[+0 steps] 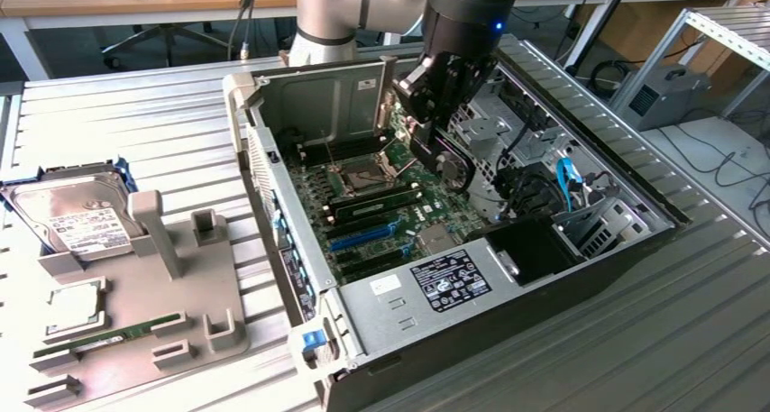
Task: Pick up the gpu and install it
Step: 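Insert the gpu into the slot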
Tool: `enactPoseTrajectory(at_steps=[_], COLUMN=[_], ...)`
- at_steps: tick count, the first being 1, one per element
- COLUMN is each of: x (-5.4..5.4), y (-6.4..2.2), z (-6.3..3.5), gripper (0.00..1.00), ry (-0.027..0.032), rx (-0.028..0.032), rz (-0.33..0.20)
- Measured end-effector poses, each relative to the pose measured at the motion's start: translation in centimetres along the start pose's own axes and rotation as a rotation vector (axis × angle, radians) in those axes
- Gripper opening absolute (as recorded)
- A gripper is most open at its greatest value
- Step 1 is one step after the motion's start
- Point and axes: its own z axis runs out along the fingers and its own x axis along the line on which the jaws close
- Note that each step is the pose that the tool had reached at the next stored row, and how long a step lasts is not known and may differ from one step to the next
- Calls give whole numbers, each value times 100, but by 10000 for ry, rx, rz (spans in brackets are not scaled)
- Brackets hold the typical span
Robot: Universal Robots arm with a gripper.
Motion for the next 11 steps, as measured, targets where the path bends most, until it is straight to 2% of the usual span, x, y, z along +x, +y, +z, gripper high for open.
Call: enactPoseTrajectory(at_steps=[11], x=[0], y=[0], z=[0], gripper=[26], ry=[-1], rx=[-6], rz=[-209])
